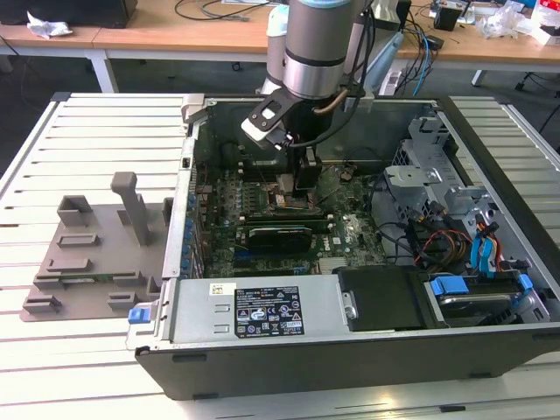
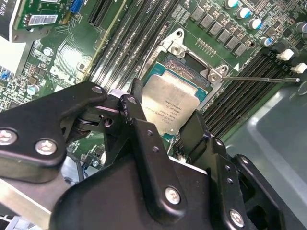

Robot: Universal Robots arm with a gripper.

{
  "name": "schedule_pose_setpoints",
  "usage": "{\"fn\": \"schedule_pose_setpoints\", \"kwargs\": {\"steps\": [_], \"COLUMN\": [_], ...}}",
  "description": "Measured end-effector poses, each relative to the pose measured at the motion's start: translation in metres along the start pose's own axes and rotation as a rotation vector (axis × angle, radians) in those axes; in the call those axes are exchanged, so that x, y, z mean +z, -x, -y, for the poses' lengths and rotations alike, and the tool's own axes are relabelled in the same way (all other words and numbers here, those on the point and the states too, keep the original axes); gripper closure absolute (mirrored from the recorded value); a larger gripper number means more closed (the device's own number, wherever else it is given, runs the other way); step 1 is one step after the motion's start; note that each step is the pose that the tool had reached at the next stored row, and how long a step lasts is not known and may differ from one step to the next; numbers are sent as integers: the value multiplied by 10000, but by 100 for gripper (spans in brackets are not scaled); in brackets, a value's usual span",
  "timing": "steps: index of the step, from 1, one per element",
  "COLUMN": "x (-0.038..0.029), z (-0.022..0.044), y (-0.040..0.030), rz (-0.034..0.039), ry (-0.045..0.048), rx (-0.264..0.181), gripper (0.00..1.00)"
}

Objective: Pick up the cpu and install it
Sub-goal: 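Place the cpu into insertion slot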

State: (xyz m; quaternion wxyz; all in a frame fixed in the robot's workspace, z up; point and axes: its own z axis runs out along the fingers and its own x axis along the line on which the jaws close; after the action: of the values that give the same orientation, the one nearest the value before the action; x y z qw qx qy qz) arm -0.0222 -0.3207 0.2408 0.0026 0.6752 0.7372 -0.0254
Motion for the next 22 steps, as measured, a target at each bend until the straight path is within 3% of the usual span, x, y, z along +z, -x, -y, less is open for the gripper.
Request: {"fn": "schedule_pose_setpoints", "kwargs": {"steps": [5, 8, 12, 18, 22], "x": [41, 89, 219, 338, 370], "z": [-6, -9, -15, -21, -22], "y": [-57, -68, -94, -123, -125], "rz": [-5, -2, -5, -7, -9], "ry": [-2, -18, -21, -25, -26], "rx": [97, 445, 519, 608, 632], "gripper": [45, 45, 45, 45, 45]}}
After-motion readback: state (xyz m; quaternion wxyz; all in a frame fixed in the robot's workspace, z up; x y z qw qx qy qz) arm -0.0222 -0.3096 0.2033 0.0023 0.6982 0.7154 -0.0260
